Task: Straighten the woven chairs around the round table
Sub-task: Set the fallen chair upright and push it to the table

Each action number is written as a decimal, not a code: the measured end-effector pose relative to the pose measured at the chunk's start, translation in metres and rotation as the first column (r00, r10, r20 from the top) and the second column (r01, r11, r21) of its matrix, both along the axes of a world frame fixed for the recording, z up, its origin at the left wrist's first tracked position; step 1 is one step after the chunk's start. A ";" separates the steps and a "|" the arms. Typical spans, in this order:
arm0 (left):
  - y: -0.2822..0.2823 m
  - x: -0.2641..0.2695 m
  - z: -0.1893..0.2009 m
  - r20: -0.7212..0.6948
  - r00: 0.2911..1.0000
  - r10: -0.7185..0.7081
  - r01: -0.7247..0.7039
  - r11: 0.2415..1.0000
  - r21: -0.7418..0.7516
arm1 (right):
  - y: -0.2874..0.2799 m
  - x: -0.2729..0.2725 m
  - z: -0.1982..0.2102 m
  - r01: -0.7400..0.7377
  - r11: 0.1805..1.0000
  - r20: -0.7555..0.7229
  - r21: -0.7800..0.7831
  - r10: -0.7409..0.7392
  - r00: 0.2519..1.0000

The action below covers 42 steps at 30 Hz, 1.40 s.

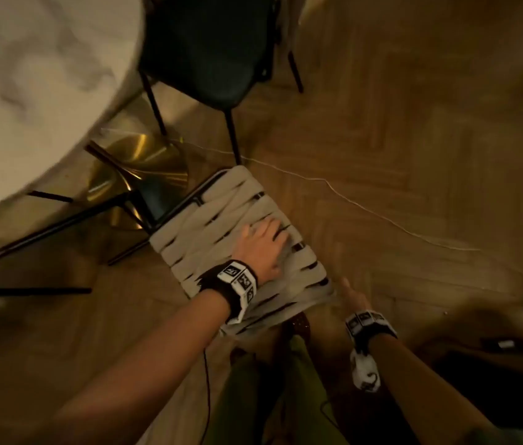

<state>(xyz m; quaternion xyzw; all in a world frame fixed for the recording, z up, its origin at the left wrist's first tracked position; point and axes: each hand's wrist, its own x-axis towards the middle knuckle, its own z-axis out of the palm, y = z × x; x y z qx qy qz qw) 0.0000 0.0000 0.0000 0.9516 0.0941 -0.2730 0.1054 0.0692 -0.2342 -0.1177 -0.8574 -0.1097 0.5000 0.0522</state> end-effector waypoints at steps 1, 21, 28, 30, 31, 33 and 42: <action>-0.007 0.010 -0.011 -0.014 0.998 -0.063 0.063 0.998 0.020 | 0.002 0.004 -0.011 -0.031 0.999 0.017 0.016 0.030 0.999; 0.002 0.057 -0.041 -0.176 0.935 -0.307 0.338 0.924 0.180 | 0.038 0.006 -0.039 0.131 0.935 -0.198 0.331 -0.067 0.978; 0.006 0.006 0.011 -0.015 0.948 -0.319 0.317 0.934 0.166 | 0.020 -0.030 0.002 0.070 0.848 -0.015 0.525 -0.073 0.997; 0.005 -0.005 0.033 0.073 0.950 -0.305 0.289 0.942 0.168 | 0.013 -0.039 0.016 0.020 0.829 0.114 0.558 -0.101 0.988; 0.003 -0.011 0.042 0.128 0.945 -0.302 0.279 0.945 0.170 | 0.010 -0.043 0.026 -0.019 0.828 0.178 0.561 -0.099 0.979; -0.002 -0.022 0.064 0.187 0.932 -0.310 0.280 0.944 0.173 | 0.002 -0.048 0.049 -0.121 0.825 0.319 0.552 -0.075 0.945; 0.000 -0.088 0.154 0.478 0.806 -0.349 0.282 0.937 0.209 | -0.014 -0.105 0.167 -0.234 0.831 0.638 0.504 -0.176 0.750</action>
